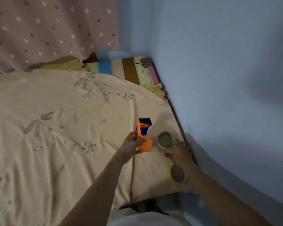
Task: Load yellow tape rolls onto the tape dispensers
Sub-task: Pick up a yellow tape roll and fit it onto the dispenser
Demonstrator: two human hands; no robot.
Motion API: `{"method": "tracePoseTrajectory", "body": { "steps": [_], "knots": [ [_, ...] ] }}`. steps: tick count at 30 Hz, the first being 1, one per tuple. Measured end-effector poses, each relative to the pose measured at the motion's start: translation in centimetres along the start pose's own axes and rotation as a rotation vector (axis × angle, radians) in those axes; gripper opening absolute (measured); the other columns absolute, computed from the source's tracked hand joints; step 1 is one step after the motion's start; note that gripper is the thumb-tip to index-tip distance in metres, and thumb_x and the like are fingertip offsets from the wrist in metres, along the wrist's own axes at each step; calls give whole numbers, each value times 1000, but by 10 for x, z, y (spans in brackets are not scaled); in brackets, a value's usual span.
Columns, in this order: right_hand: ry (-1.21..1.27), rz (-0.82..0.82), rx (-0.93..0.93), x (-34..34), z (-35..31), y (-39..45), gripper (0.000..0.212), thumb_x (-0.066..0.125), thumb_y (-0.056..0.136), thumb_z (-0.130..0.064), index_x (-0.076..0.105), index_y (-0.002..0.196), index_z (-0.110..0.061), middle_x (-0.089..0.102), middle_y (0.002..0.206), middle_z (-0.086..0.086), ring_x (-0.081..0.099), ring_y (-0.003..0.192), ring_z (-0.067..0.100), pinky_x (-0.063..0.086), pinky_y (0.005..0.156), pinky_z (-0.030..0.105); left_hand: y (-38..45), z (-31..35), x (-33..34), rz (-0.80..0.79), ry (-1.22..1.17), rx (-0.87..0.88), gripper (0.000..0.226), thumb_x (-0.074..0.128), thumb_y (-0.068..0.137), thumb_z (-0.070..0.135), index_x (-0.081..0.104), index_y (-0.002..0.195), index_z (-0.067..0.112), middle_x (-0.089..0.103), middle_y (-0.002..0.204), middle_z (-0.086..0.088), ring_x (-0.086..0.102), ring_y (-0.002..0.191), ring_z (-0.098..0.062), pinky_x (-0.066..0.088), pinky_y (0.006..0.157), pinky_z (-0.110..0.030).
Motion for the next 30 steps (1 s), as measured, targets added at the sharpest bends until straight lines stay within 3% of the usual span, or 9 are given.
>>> {"method": "tracePoseTrajectory", "body": {
  "steps": [5, 9, 13, 16, 20, 24, 27, 30],
  "knots": [
    [-52, -186, 100, 33, 28, -31, 118, 68, 75, -69, 3, 159, -17, 18, 160, 20, 28, 144, 43, 34, 114, 53, -3, -17, 31, -142, 103, -37, 57, 79, 82, 20, 53, 132, 32, 60, 137, -1, 60, 121, -28, 57, 80, -40],
    [-32, -306, 168, 58, 44, -49, 121, 73, 74, -61, -3, 159, -21, 8, 163, 19, 18, 146, 47, 28, 114, 59, -8, -31, 44, -205, 151, -56, 65, 78, 84, 16, 48, 139, 31, 55, 140, -1, 54, 128, -33, 55, 87, -45],
    [-20, -277, 242, 67, 46, -57, 119, 79, 76, -47, -1, 159, -19, 19, 156, 18, 30, 140, 44, 36, 110, 55, -12, -41, 43, -201, 181, -80, 69, 77, 85, 17, 44, 145, 29, 53, 143, -2, 52, 130, -33, 52, 96, -51],
    [-41, -210, 258, 61, 44, -57, 106, 76, 80, -37, 6, 157, -16, 26, 152, 18, 36, 136, 42, 41, 108, 50, -14, -40, 39, -212, 184, -80, 71, 79, 83, 21, 45, 145, 30, 54, 143, -1, 53, 129, -32, 53, 95, -49],
    [48, -155, 236, 45, 43, -57, 101, 76, 80, -38, 13, 154, -13, 31, 148, 19, 39, 133, 42, 42, 107, 46, -18, -29, 32, -226, 151, -32, 63, 79, 82, 22, 52, 136, 38, 57, 139, 2, 56, 125, -29, 55, 95, -49],
    [486, -25, 149, 8, 36, -50, 82, 84, 76, -30, 40, 143, -14, 49, 141, 15, 55, 121, 31, 51, 96, 39, -25, -10, 21, -205, 94, 23, 49, 78, 86, 22, 60, 130, 36, 63, 137, -2, 62, 122, -28, 57, 89, -42],
    [942, -1, 67, -24, 19, -46, 59, 87, 75, -21, 57, 126, -22, 60, 134, 10, 65, 109, 21, 58, 88, 36, -31, 9, 15, -203, 57, 70, 54, 73, 91, 20, 55, 142, 25, 64, 138, -9, 62, 125, -33, 53, 102, -51],
    [1219, -177, -53, -42, -13, -43, 84, 94, 62, -29, 55, 136, -22, 65, 132, 7, 68, 114, 25, 57, 95, 43, -39, 28, 18, -214, 22, 122, 53, 69, 94, 19, 53, 144, 24, 67, 136, -10, 65, 123, -34, 51, 105, -52]
  ]
}}
Point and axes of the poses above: each hand's wrist, its own y-axis towards the middle knuckle, its own x-axis out of the palm, z = x × y, the point moved 8 cm from there along y, towards the middle knuckle
